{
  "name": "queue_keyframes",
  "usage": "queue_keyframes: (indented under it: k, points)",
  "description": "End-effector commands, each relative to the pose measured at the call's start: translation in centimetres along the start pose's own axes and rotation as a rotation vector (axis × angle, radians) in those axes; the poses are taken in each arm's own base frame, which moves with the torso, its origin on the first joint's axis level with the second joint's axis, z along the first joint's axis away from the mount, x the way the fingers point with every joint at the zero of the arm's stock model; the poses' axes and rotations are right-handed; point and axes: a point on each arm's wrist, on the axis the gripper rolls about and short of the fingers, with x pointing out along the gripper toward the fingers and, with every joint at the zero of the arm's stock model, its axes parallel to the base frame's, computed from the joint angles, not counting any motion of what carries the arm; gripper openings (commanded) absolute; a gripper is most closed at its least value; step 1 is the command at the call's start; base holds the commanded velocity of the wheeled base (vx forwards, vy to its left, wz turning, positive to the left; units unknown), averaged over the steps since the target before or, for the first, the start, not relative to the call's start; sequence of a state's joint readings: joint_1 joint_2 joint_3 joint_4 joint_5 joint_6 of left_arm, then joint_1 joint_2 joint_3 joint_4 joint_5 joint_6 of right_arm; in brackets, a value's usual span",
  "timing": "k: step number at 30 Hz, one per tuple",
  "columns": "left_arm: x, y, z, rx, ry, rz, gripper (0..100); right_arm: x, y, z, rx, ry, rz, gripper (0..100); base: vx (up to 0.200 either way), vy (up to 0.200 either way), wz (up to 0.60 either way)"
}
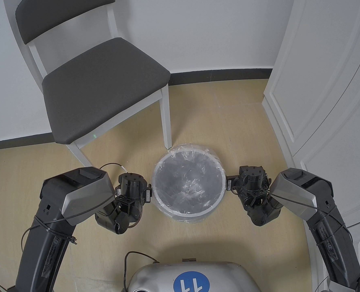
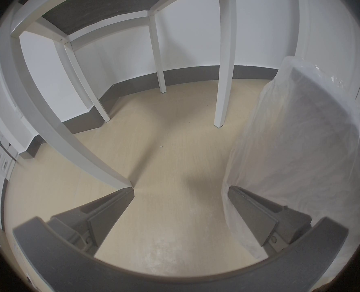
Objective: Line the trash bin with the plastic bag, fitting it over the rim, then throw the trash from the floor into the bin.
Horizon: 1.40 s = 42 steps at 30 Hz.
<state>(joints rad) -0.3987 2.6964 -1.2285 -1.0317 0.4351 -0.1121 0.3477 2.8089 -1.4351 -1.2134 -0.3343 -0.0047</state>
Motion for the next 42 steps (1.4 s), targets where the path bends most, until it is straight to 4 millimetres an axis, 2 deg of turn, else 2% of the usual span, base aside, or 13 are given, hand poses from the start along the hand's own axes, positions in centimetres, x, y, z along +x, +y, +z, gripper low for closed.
queue_keyframes:
  k: [1, 5, 9, 11, 12, 13, 18, 23, 27, 29, 32, 36, 42]
  points:
    - [-0.4, 1.0, -0.2, 0.037, 0.010, 0.014, 100, 0.1, 0.1, -0.7, -0.010, 0.045, 0.002, 100, 0.000, 0.000, 0.00]
    - [-1.2, 2.2, -0.6, 0.119, 0.019, 0.018, 100, 0.1, 0.1, -0.7, -0.019, 0.098, 0.002, 100, 0.000, 0.000, 0.00]
    - [-1.1, 3.4, -0.6, 0.184, -0.045, 0.040, 100, 0.1, -0.4, -0.4, -0.011, 0.092, -0.014, 100, 0.000, 0.000, 0.00]
    - [-1.0, 3.9, -0.7, 0.208, -0.059, 0.050, 100, 0.1, -0.7, 0.5, -0.005, 0.080, -0.020, 100, 0.000, 0.000, 0.00]
    - [-1.0, 4.4, -0.6, 0.233, -0.091, 0.045, 100, -0.1, -1.5, 1.9, -0.001, 0.067, -0.035, 100, 0.000, 0.000, 0.00]
    - [-1.0, 4.6, -0.6, 0.236, -0.100, 0.042, 100, -0.1, -1.8, 2.3, -0.001, 0.065, -0.038, 100, 0.000, 0.000, 0.00]
    - [-1.7, 5.2, 0.1, 0.239, -0.123, 0.013, 100, -1.6, -3.6, 5.1, -0.006, 0.065, -0.057, 100, 0.000, 0.000, 0.00]
    - [-2.7, 5.7, 0.8, 0.231, -0.118, -0.021, 100, -2.2, -4.1, 6.7, -0.001, 0.044, -0.055, 100, 0.000, 0.000, 0.00]
    - [-4.4, 6.4, 1.3, 0.210, -0.097, -0.138, 100, -2.3, -4.1, 6.8, 0.001, 0.042, -0.054, 100, 0.000, 0.000, 0.00]
    - [-6.1, 6.7, 2.1, 0.151, -0.090, -0.314, 100, -2.2, -4.1, 6.5, 0.001, 0.045, -0.054, 100, 0.000, 0.000, 0.00]
    - [-7.1, 6.8, 3.1, 0.055, -0.091, -0.430, 100, -2.1, -3.8, 6.1, -0.002, 0.051, -0.049, 100, 0.000, 0.000, 0.00]
    - [-6.1, 6.9, 3.8, 0.024, -0.124, -0.405, 100, -1.7, -3.2, 5.1, -0.004, 0.058, -0.043, 100, 0.000, 0.000, 0.00]
    - [-3.5, 6.3, 2.6, 0.082, -0.143, -0.224, 100, -1.1, -1.5, 3.0, -0.008, 0.070, -0.025, 100, 0.000, 0.000, 0.00]
